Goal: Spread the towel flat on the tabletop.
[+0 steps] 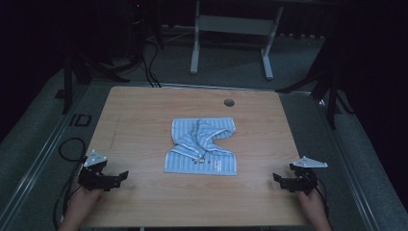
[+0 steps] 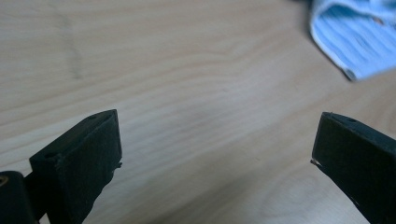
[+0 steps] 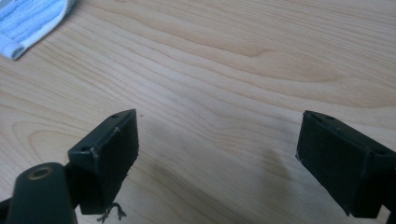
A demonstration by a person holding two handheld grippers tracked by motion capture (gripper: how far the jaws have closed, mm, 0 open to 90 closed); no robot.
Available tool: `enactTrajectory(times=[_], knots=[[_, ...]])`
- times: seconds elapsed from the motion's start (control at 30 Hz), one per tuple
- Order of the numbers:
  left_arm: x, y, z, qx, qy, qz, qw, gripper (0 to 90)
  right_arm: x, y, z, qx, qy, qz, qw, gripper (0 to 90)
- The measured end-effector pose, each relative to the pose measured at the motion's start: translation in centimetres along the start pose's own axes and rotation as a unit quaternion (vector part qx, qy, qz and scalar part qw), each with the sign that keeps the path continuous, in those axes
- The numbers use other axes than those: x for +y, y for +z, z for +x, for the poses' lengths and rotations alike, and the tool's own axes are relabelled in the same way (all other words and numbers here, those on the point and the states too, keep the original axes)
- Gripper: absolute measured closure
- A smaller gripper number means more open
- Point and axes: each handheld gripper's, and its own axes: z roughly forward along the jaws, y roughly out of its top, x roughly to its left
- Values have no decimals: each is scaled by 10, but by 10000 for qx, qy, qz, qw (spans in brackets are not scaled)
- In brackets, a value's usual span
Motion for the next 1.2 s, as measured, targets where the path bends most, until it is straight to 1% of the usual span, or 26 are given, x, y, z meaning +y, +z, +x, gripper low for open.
enactTrajectory(times=[0.07, 0.1, 0.13, 0.17, 0.2, 0.3, 0.4, 0.47, 0.5, 0.53, 0.57, 0.6, 0.63, 0.67, 0.7, 0.73, 0.8, 0.83, 0.9, 0.97, 1.0, 1.03, 1.07, 1.1, 1.13, 1.2], knots=[[4, 2, -3, -128, 8, 203, 9997, 12, 3, -1, 2, 74, -3, 8, 10000, 125], [4, 2, -3, -128, 8, 203, 9997, 12, 6, -2, 2, 126, 1, 54, 9999, 125], [8, 5, -7, -228, 135, 386, 9989, 12, 8, -2, 2, 149, -23, 69, 9999, 124], [8, 5, -7, -228, 135, 386, 9989, 13, 8, -2, 2, 149, -23, 69, 9999, 124], [12, 9, -11, -359, 230, 559, 9975, 13, 13, -1, 2, 226, -50, 138, 9996, 122], [18, 15, -17, -445, 307, 849, 9949, 12, 21, -1, 2, 262, -138, 291, 9991, 124], [23, 21, -23, -457, 421, 997, 9931, 12, 29, 0, 4, 238, -276, 488, 9981, 134], [27, 25, -26, -511, 489, 1127, 9911, 13, 34, 1, 6, 228, -356, 615, 9972, 140], [27, 25, -26, -511, 489, 1127, 9911, 13, 37, 2, 6, 304, -354, 701, 9964, 140], [32, 30, -31, -560, 569, 1185, 9897, 13, 40, 2, 7, 349, -405, 764, 9956, 140], [32, 30, -31, -560, 569, 1185, 9897, 13, 43, 3, 7, 382, -456, 853, 9946, 140], [33, 33, -33, -576, 603, 1238, 9888, 13, 45, 4, 7, 476, -473, 958, 9931, 140], [35, 34, -36, -565, 636, 1280, 9881, 13, 45, 4, 7, 476, -473, 958, 9931, 140], [39, 40, -41, -620, 756, 1396, 9854, 13, 50, 6, 8, 632, -467, 1072, 9911, 136], [40, 42, -44, -622, 783, 1471, 9841, 13, 52, 8, 9, 741, -494, 1212, 9886, 132], [41, 44, -46, -646, 803, 1513, 9831, 13, 55, 10, 10, 786, -515, 1299, 9871, 132], [45, 49, -50, -714, 865, 1647, 9799, 13, 58, 13, 13, 777, -660, 1434, 9844, 132], [45, 49, -50, -714, 865, 1647, 9799, 13, 58, 13, 13, 777, -660, 1434, 9844, 132], [47, 53, -54, -720, 940, 1712, 9781, 13, 62, 15, 17, 710, -870, 1516, 9820, 132], [50, 58, -60, -729, 1012, 1786, 9760, 13, 68, 18, 19, 799, -900, 1633, 9792, 133], [50, 58, -60, -729, 1012, 1786, 9760, 13, 70, 20, 20, 808, -929, 1684, 9780, 133], [52, 60, -63, -716, 1031, 1826, 9752, 13, 70, 20, 20, 808, -929, 1684, 9780, 133], [55, 63, -66, -715, 1073, 1861, 9740, 13, 73, 23, 23, 814, -1003, 1789, 9754, 133], [55, 63, -66, -715, 1073, 1861, 9740, 13, 73, 23, 23, 814, -1003, 1789, 9754, 133], [59, 66, -70, -747, 1089, 1880, 9733, 13, 77, 26, 25, 867, -1009, 1876, 9732, 133], [62, 68, -73, -759, 1140, 1875, 9727, 13, 79, 27, 27, 881, -1035, 1900, 9723, 134]])
